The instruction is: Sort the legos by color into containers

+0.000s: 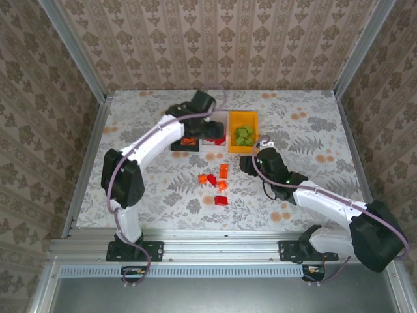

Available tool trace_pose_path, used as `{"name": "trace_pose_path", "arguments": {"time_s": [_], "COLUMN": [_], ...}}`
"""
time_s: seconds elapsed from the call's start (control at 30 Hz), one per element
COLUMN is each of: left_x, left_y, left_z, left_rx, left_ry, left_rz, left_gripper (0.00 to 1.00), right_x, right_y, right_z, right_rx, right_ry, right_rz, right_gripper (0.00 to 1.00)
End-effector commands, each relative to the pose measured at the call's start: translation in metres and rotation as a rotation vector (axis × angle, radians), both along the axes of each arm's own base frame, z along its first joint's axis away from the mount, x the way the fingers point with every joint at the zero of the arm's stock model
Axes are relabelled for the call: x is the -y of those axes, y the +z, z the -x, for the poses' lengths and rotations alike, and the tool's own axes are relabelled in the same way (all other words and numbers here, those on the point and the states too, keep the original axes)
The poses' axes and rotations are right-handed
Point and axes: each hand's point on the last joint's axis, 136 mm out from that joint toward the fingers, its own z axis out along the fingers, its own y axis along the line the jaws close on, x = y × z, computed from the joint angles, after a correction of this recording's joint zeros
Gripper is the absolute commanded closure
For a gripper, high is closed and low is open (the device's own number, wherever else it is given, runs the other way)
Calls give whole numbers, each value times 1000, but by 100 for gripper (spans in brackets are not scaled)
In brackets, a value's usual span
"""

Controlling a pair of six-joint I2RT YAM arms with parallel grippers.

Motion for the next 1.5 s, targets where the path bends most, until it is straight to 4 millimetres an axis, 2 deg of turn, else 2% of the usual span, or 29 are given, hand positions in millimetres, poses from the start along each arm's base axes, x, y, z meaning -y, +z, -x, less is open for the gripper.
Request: {"name": "trace_pose_path", "arguments": {"time_s": [0.0,0.07,0.17,0.33,0.47,0.63,0.77,0.9,0.97,1.13,1.23,1.37,1.47], "left_x": [24,33,36,32,34,32,35,37,39,53,54,57,48], "left_y": [-48,-68,-92,-108,-123,-138,-149,-155,-154,-145,-135,-100,-65], "left_z": [40,53,68,81,84,84,82,79,77,68,57,51,42], "left_rx": [-107,-139,-179,-193,-232,-251,-259,-261,-251,-261,-256,-204,-121], "left_ry": [-68,-82,-76,-70,-75,-56,-64,-62,-65,-92,-81,-96,-92], "left_rz": [-51,-86,-159,-223,-233,-250,-255,-257,-248,-150,-130,-88,-83], "left_gripper": [23,23,24,24,27,39,42,51,55,78,84,84,84], "right_x": [16,23,33,50,53,52,52,50,50,54,55,55,54], "right_y": [2,3,5,3,2,3,4,6,7,11,12,14,15], "right_z": [3,4,5,6,6,6,7,8,8,9,8,9,10], "right_rx": [25,38,44,51,58,60,68,72,74,93,98,103,102], "right_ry": [-70,-101,-145,-227,-245,-237,-230,-219,-216,-226,-227,-225,-220], "right_rz": [11,10,5,-8,-32,-37,-47,-55,-57,-46,-43,-48,-53], "right_gripper": [39,37,30,19,18,21,23,25,26,27,27,27,27]}}
